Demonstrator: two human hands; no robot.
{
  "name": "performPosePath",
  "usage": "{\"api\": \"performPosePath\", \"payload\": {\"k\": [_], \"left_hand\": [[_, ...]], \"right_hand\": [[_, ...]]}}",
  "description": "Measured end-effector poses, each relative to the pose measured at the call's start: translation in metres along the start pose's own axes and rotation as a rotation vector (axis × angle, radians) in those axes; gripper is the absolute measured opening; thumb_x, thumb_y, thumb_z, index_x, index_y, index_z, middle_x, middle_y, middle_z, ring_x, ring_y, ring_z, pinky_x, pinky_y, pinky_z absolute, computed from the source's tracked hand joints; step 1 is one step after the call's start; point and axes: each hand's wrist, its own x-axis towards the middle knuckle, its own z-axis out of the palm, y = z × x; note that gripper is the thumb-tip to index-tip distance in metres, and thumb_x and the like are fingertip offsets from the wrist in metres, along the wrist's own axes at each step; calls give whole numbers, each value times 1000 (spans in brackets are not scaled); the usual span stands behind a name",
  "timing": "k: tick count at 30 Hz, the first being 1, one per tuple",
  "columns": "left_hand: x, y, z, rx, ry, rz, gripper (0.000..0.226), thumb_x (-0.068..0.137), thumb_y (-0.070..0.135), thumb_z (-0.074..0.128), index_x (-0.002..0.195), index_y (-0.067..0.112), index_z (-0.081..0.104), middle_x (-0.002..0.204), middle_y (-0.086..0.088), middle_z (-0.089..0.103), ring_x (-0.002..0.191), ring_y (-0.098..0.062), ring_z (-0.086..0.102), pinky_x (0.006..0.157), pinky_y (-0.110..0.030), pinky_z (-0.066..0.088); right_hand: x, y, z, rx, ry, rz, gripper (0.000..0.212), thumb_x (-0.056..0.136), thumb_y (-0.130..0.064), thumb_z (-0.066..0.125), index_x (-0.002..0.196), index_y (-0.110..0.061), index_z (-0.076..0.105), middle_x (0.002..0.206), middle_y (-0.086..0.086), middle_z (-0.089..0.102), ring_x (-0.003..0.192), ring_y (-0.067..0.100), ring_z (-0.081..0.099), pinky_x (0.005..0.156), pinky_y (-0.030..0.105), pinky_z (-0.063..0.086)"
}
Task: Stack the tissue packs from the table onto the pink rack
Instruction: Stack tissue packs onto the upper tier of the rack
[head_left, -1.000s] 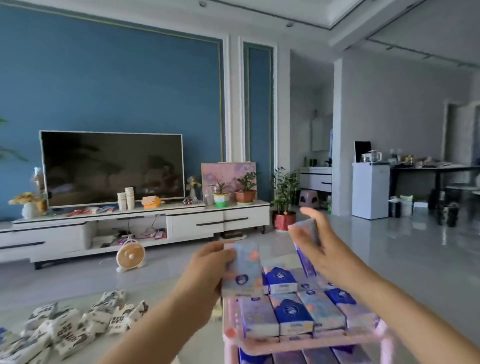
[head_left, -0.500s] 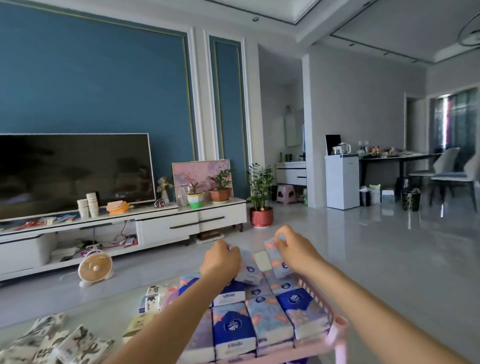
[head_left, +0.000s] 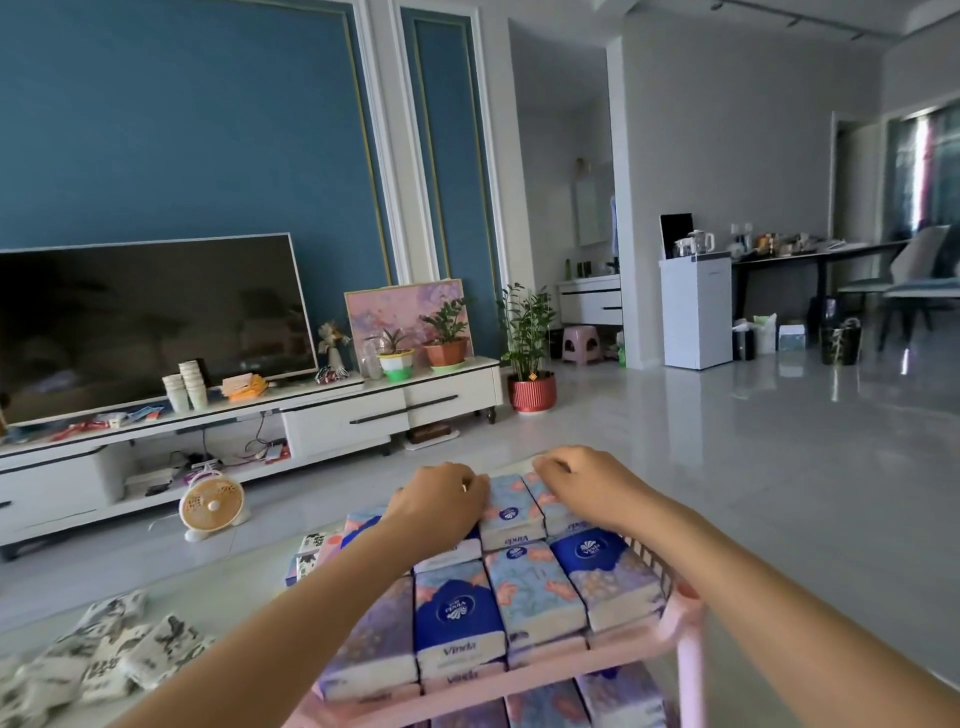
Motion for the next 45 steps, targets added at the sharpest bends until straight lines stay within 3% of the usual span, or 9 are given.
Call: {"api": "performPosePath", "payload": {"k": [6, 9, 12, 17, 27, 31, 36, 40, 45], "left_hand": [[-22, -14, -26, -20, 7, 93, 64, 89, 62, 17, 139, 28, 38, 140, 2, 45, 124, -16, 43, 98, -26, 29], [-40, -28, -28, 179, -115, 73, 108, 56, 91, -10, 145, 37, 17, 151, 4, 25, 139, -17, 22, 114, -47, 12], [-49, -33, -21, 291, -185, 61, 133, 26, 96, -18, 145, 41, 4, 153, 5, 19, 139, -17, 18, 112, -46, 15], [-46, -33, -15, 326, -137, 60, 94, 62, 81, 3, 146, 39, 2, 153, 6, 17, 138, -17, 20, 110, -43, 24], [-43, -37, -9, 341, -98, 61, 97, 60, 83, 1, 146, 39, 2, 155, 4, 13, 141, -18, 14, 113, -47, 14], [-50, -37, -21, 218, 62, 146, 117, 43, 92, -19, 146, 39, 2, 156, 5, 10, 142, -14, 7, 115, -51, 0], [-91, -43, -44, -1, 438, 303, 86, 78, 75, 4, 136, 23, 42, 138, 5, 44, 123, -8, 40, 103, -33, 35], [-161, -76, -47, -139, 701, 431, 48, 96, 41, 27, 106, 9, 60, 105, 4, 59, 94, 10, 49, 80, -5, 36], [-243, -168, -8, -263, 804, 214, 34, 94, 35, 33, 92, 12, 58, 89, 16, 59, 84, 2, 56, 73, -15, 42]], "right_hand": [[-11, -7, -6, 56, 11, -116, 39, 97, -39, 38, 128, -20, 52, 129, -1, 56, 111, 13, 55, 95, 29, 41], [-14, -17, -4, -72, -71, -187, 58, 90, -61, 32, 137, -29, 41, 144, -6, 42, 128, 12, 42, 106, 35, 35], [-19, -27, 2, -326, -209, -191, 68, 85, -70, 23, 144, -35, 27, 152, -9, 26, 139, 12, 24, 110, 37, 25], [-22, -27, 6, -482, -229, -199, 65, 88, -67, 20, 145, -37, 20, 153, -7, 21, 141, 15, 16, 109, 40, 22], [-24, -27, 7, -565, -266, -195, 67, 87, -68, 14, 146, -35, 16, 155, -6, 16, 143, 14, 9, 114, 42, 13], [-31, -40, -7, -115, -137, -220, 70, 86, -64, 11, 145, -28, 24, 152, -9, 24, 142, 11, 15, 113, 32, 10], [-52, -52, -29, 228, 57, -173, 55, 94, -51, 22, 132, -22, 48, 132, -6, 53, 120, 4, 44, 97, 20, 34], [-100, -68, -11, 391, 7, -178, 41, 92, -44, 35, 102, -16, 63, 94, 0, 69, 91, 9, 63, 82, 21, 48], [-182, -92, 36, 523, -284, -225, 40, 90, -50, 48, 82, -16, 68, 77, 4, 69, 74, 15, 65, 71, 18, 50]]}}
